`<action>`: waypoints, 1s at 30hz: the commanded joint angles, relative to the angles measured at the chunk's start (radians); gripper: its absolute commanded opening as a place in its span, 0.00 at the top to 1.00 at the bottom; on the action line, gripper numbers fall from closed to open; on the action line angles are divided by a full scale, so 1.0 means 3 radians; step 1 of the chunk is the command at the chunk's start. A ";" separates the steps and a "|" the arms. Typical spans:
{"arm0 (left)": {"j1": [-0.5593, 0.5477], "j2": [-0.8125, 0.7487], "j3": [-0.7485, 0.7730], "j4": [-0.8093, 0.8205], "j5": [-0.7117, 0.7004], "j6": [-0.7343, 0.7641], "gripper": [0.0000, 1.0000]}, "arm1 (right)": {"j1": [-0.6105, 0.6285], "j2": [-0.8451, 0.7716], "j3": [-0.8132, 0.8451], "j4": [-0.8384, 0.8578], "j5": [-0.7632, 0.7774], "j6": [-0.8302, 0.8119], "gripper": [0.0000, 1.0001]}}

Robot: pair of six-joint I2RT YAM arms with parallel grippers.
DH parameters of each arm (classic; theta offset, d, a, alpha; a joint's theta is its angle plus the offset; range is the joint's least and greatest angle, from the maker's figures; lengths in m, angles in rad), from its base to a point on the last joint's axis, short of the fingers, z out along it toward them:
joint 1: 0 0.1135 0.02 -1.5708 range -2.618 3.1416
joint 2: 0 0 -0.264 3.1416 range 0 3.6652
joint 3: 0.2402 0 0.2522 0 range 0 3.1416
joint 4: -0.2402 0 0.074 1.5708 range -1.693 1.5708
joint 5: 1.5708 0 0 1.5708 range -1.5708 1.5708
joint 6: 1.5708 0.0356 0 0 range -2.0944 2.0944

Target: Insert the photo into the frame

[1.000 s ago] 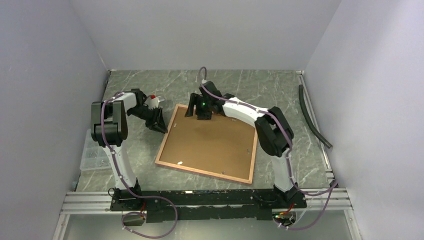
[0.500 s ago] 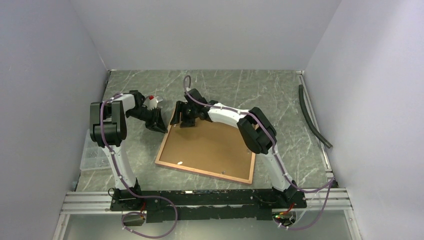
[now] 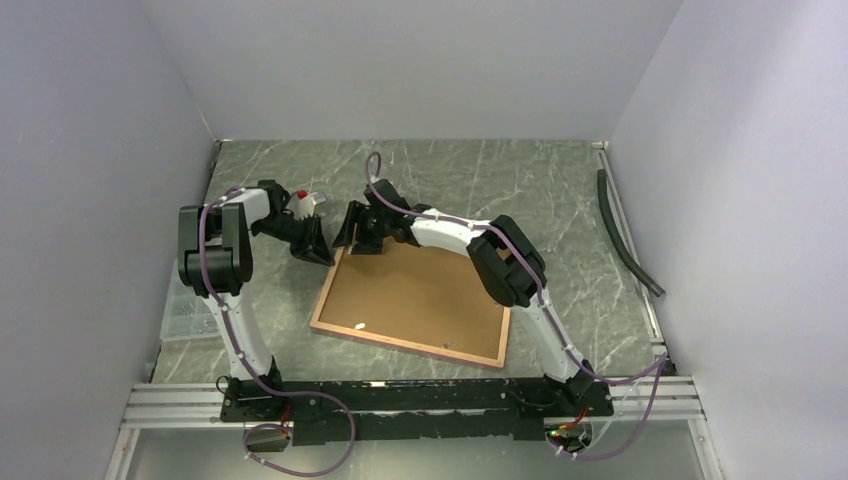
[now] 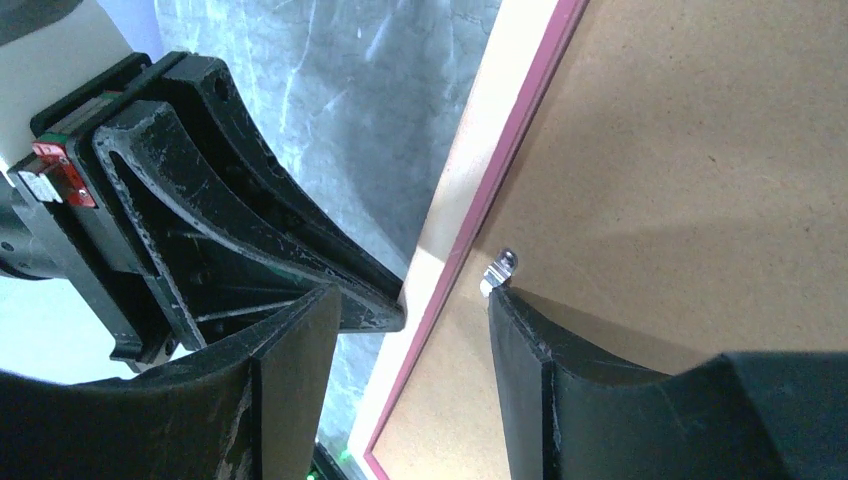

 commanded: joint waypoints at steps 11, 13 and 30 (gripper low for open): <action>-0.0049 -0.0075 -0.0076 0.0081 -0.0177 0.0086 0.88 | 0.0011 0.0230 0.0195 0.0141 -0.0027 0.0157 0.41; -0.0048 -0.0077 -0.0073 0.0085 -0.0172 0.0086 0.89 | 0.0011 0.0256 0.0222 0.0149 -0.0024 0.0179 0.41; 0.0039 -0.0124 0.0119 -0.0153 -0.0160 0.0179 0.89 | -0.0110 -0.0362 -0.0141 0.0288 -0.0032 0.0063 0.33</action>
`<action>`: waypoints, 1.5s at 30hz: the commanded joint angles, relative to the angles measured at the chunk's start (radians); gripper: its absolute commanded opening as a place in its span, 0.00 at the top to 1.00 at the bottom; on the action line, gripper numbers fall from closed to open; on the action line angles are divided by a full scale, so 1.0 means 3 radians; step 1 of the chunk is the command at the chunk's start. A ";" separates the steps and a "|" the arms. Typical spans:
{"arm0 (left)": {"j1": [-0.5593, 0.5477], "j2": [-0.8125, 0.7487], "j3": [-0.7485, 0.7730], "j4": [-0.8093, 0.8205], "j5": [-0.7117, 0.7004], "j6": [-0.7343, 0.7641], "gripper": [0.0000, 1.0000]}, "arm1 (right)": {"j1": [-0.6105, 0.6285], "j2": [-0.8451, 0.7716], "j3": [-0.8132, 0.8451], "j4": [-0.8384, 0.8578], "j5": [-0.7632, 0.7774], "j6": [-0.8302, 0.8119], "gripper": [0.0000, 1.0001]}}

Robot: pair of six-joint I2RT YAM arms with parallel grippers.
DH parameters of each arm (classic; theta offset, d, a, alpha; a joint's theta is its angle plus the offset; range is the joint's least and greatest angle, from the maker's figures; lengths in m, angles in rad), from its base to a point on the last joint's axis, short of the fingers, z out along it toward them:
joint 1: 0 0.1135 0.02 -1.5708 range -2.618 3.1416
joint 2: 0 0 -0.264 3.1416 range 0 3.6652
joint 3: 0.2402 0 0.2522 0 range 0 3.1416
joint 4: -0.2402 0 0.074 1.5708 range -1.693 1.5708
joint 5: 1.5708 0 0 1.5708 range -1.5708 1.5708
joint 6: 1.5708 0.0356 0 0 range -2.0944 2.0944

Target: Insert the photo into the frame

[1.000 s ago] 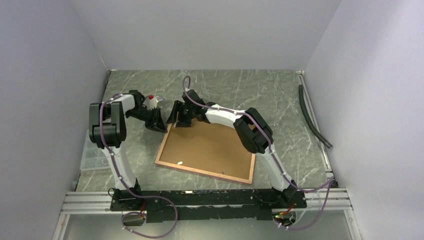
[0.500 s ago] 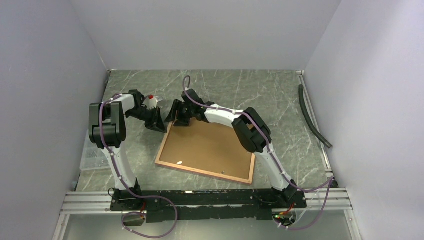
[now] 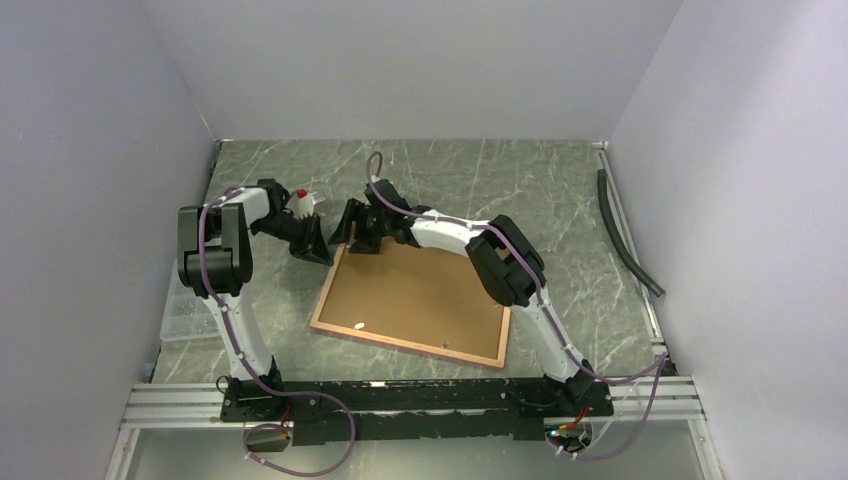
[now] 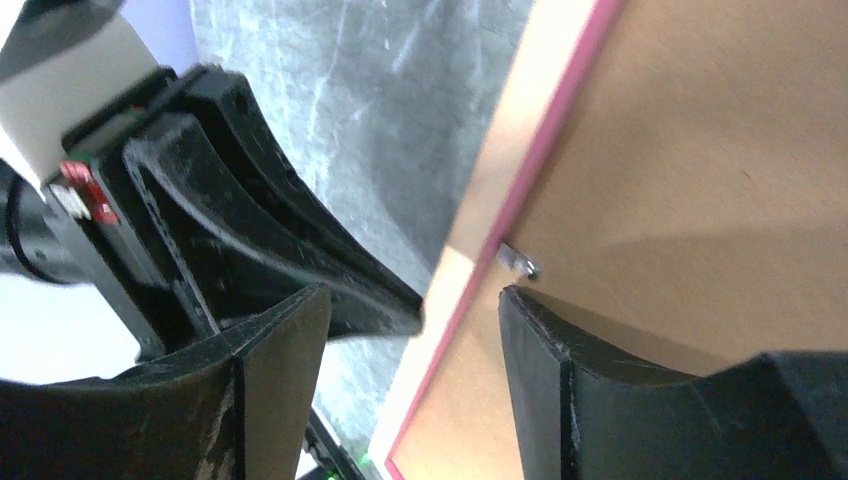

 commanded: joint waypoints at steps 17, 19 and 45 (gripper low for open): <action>0.0007 -0.0315 -0.0106 0.0036 -0.0869 0.0529 0.84 | -0.1761 -0.3245 -0.2839 -0.0938 0.1462 -0.0560 0.00; -0.0089 -0.0376 -0.0190 0.0051 -0.0963 0.0565 0.84 | -0.1938 -0.3367 -0.3061 -0.0967 0.1502 -0.0561 0.00; -0.1443 -0.0627 -0.0554 0.0041 -0.1042 0.0411 0.87 | -0.1393 -0.0810 -0.0666 -0.0632 0.0387 -0.0417 0.00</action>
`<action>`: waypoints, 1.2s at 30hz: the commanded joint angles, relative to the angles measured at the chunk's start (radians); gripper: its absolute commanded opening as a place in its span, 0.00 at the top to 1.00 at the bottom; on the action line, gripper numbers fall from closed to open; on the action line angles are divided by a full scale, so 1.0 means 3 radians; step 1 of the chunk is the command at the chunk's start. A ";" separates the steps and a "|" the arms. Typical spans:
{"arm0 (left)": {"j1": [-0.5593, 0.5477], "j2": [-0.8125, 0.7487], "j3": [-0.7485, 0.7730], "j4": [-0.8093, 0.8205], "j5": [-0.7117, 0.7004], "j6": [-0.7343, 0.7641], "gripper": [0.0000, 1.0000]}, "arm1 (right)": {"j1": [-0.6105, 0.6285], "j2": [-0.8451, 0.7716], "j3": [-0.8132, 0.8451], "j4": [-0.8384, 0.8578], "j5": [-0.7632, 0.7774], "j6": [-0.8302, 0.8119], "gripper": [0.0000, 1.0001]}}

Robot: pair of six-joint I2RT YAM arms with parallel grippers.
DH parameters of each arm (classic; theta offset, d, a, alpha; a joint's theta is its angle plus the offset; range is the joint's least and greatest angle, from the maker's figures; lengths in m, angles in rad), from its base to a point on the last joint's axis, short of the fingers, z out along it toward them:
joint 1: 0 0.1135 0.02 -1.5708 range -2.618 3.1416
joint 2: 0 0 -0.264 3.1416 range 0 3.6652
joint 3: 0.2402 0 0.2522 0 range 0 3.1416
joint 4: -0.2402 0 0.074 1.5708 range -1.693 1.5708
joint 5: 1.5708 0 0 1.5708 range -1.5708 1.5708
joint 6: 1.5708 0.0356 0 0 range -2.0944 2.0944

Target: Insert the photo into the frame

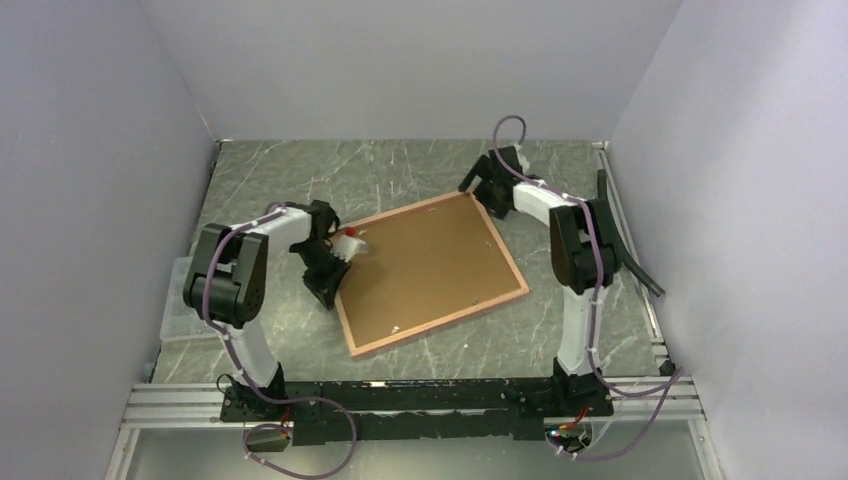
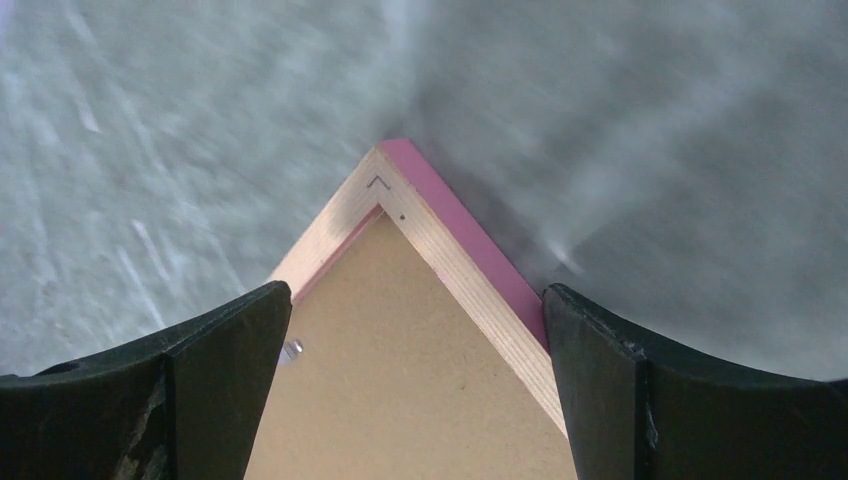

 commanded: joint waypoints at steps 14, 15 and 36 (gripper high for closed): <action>-0.0695 -0.0188 0.0536 -0.0572 0.0854 0.0252 0.41 | 0.0266 0.1171 0.2542 -0.0968 -0.0925 -0.0506 0.00; -0.0602 -0.0242 0.0600 -0.0689 0.0910 0.0331 0.38 | 0.0212 0.1081 0.2488 -0.0959 -0.0877 -0.0518 0.00; 0.0933 0.0941 0.1889 0.0041 0.0942 -0.0285 0.55 | -0.0002 -0.2035 -0.1652 -0.0504 -0.1181 -0.0303 0.00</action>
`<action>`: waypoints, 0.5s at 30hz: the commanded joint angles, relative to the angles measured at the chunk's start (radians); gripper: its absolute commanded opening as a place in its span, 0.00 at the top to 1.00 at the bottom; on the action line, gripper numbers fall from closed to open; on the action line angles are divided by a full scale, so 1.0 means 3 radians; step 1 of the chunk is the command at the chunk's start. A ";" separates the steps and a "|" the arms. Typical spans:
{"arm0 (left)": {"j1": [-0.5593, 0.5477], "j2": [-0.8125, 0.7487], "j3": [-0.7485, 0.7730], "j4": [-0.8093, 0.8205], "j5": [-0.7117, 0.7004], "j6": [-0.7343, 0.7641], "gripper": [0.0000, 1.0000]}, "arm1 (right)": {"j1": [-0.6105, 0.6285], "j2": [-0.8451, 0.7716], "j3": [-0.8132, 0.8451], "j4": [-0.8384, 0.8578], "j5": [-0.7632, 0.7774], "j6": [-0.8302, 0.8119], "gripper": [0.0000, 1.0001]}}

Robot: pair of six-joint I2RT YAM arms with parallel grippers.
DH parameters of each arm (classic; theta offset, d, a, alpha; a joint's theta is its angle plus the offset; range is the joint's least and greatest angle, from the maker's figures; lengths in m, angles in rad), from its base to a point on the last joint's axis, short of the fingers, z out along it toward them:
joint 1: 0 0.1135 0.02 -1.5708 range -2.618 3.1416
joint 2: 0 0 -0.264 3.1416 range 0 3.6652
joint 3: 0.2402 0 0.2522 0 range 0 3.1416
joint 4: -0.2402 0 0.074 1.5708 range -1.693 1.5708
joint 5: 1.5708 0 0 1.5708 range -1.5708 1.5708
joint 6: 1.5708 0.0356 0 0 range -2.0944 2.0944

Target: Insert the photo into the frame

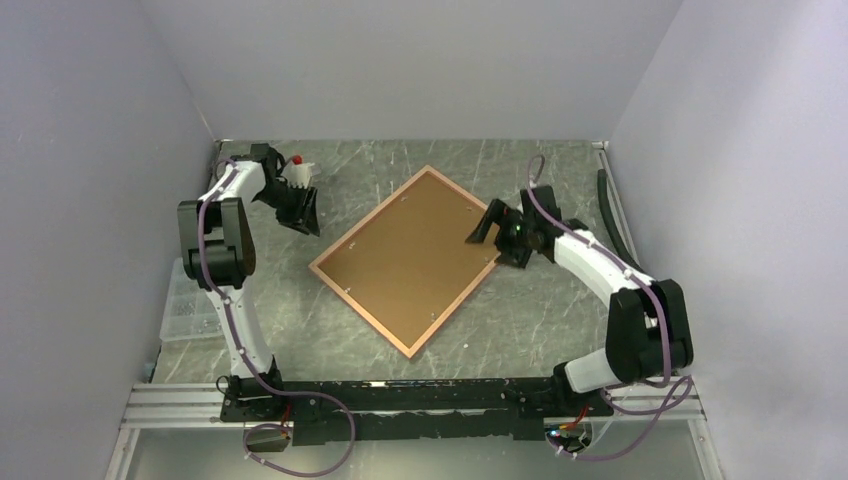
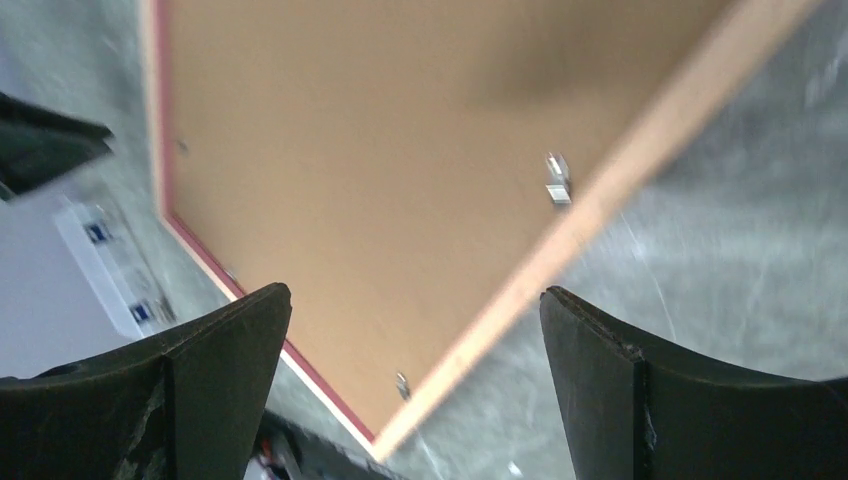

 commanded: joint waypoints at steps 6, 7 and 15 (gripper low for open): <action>-0.0020 -0.0043 -0.0321 0.0114 0.0805 -0.0097 0.55 | 0.0069 -0.0280 -0.0863 0.0400 -0.0466 0.0290 0.00; -0.0026 -0.0050 -0.0379 0.0126 0.0835 -0.0083 0.55 | 0.0069 -0.0235 -0.0894 0.0509 -0.0525 0.0332 0.00; -0.0154 -0.0073 -0.0750 0.0098 0.0920 0.0022 0.65 | 0.0069 -0.0051 -0.0540 0.0439 -0.0440 0.0189 0.00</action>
